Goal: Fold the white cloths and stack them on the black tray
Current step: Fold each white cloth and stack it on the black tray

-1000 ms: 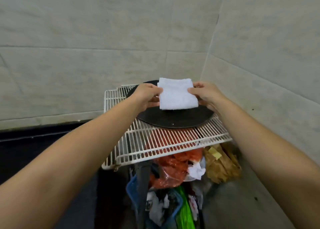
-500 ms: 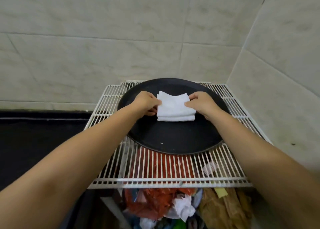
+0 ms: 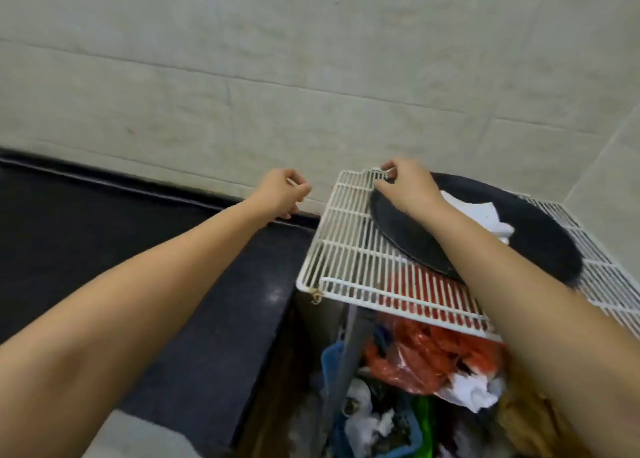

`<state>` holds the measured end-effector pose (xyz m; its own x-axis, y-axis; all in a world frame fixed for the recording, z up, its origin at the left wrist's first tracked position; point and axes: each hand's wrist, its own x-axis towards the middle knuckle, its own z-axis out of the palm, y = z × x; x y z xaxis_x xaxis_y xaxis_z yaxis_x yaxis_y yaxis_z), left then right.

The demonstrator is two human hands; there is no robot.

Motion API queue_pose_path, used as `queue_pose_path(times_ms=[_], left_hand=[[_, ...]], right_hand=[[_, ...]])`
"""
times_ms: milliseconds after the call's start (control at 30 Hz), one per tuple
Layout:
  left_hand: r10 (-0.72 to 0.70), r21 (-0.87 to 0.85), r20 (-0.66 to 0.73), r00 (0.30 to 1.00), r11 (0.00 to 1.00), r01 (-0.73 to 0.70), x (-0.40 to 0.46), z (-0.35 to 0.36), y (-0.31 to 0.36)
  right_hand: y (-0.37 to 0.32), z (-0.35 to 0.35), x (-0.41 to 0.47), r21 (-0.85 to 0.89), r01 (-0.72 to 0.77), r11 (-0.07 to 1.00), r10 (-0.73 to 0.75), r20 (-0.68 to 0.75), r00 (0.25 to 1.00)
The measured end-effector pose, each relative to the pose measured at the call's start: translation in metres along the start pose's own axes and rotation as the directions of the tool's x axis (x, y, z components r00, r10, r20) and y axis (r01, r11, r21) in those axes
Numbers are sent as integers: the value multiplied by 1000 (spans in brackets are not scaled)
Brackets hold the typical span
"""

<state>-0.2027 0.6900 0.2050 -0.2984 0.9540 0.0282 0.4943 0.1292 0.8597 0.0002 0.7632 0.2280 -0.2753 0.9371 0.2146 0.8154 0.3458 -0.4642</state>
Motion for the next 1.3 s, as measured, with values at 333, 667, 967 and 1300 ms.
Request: queue_pose_path(times_ms=[333, 667, 967, 1300], left_hand=[[-145, 288, -390, 909, 919, 270, -173, -290, -209], [-399, 184, -556, 729, 796, 576, -270, -446, -384], [-442, 200, -504, 742, 776, 598, -166, -593, -491], [-420, 231, -458, 784, 795, 561, -12, -747, -580]], right_hand=[[-309, 219, -102, 46, 415, 909, -412, 252, 876], [-505, 393, -166, 100, 627, 772, -567, 554, 610], [-663, 522, -66, 141, 653, 744, -589, 601, 541], [-804, 614, 74, 69, 649, 757, -544, 617, 569]])
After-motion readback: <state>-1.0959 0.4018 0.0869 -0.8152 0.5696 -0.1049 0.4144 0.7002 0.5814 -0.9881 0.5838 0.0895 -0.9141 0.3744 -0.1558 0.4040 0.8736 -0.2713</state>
